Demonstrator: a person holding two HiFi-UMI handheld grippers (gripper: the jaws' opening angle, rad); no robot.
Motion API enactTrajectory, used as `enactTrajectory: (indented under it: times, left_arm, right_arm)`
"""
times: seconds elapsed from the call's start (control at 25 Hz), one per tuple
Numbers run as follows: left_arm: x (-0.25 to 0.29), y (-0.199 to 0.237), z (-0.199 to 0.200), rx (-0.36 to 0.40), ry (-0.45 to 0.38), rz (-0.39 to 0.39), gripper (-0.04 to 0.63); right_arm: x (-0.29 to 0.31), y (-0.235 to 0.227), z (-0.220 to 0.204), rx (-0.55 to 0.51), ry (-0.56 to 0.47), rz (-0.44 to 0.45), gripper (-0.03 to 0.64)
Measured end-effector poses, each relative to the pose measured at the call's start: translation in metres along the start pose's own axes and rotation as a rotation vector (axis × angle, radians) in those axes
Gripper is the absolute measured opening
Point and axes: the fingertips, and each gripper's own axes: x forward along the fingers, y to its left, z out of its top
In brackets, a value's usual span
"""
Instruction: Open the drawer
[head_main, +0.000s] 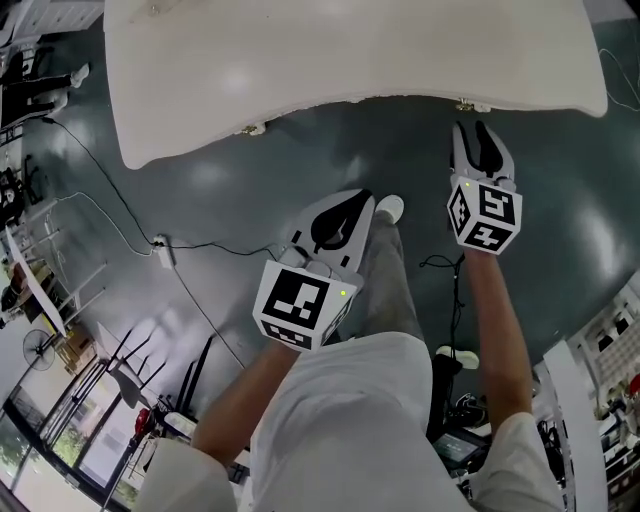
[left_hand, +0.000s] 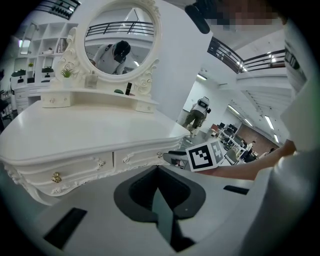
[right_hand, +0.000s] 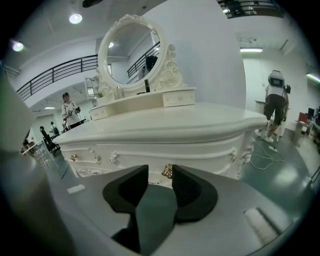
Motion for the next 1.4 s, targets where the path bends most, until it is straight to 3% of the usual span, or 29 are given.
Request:
enactTrajectory:
  times: [0.88, 1.0, 1.4]
  left_arm:
    - [0.008, 0.007, -0.013, -0.009, 0.009, 0.001, 0.009]
    - [0.006, 0.004, -0.009, -0.012, 0.008, -0.003, 0.009]
    - [0.001, -0.005, -0.006, 0.006, 0.015, -0.019, 0.009]
  right_arm:
    - [0.054, -0.017, -0.023, -0.048, 0.039, -0.042, 0.184]
    - [0.054, -0.017, -0.019, -0.082, 0.048, -0.047, 0.143]
    - [0.041, -0.018, -0.02, -0.075, 0.054, -0.055, 0.14]
